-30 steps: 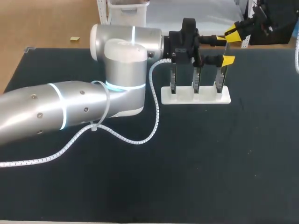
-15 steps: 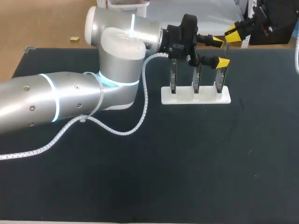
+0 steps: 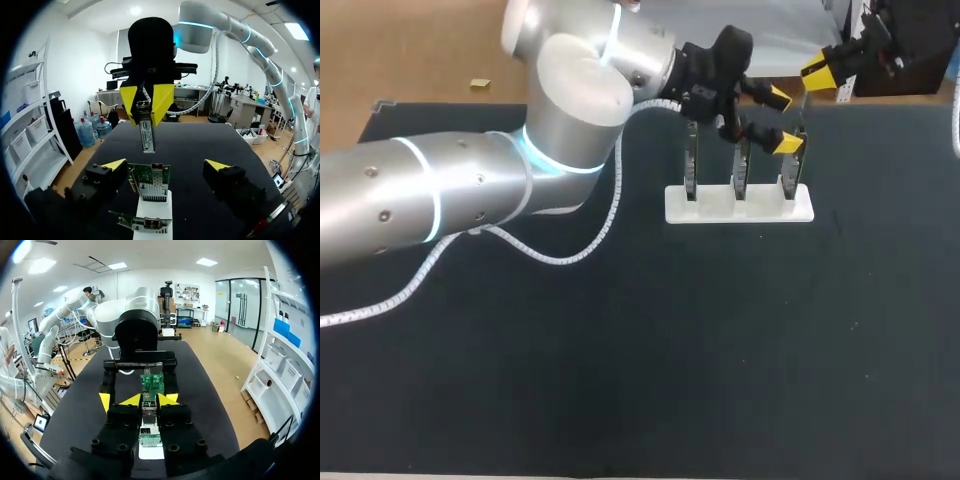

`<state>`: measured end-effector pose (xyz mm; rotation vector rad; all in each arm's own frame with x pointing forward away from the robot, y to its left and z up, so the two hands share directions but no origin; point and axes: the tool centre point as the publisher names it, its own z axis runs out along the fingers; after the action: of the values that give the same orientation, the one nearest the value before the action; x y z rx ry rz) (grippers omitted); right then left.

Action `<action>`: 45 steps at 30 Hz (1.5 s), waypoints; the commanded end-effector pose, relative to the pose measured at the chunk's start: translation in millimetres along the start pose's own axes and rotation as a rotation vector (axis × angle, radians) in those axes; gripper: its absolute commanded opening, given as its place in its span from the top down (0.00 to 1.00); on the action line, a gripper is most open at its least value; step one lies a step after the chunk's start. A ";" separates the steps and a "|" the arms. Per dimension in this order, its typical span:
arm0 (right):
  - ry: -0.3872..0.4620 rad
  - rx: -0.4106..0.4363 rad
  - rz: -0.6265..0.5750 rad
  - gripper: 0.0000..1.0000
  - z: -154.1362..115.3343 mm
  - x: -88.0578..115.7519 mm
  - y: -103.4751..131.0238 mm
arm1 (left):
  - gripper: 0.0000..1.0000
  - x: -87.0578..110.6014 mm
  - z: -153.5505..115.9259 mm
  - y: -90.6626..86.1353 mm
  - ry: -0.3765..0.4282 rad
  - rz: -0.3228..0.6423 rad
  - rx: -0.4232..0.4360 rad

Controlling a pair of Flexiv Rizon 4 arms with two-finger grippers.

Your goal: Pick up the optical module with the left hand, and insert it into the network port with the right hand.

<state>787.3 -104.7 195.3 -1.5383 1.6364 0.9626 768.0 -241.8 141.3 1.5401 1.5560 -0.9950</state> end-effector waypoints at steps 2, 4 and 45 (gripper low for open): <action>0.000 0.005 -0.001 1.00 -0.4 0.3 1.0 | 0.00 3.7 2.3 5.4 0.064 -0.023 0.014; 0.001 0.006 0.000 1.00 -0.9 0.6 0.9 | 0.00 4.9 3.1 4.8 0.082 -0.028 0.015; 0.003 0.011 0.001 1.00 -1.8 1.7 0.1 | 0.00 24.6 9.4 -1.6 0.243 0.006 0.037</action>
<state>789.0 -107.0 194.8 -1.5363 1.6420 0.9543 763.4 -237.5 114.0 1.7353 1.6968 -0.8639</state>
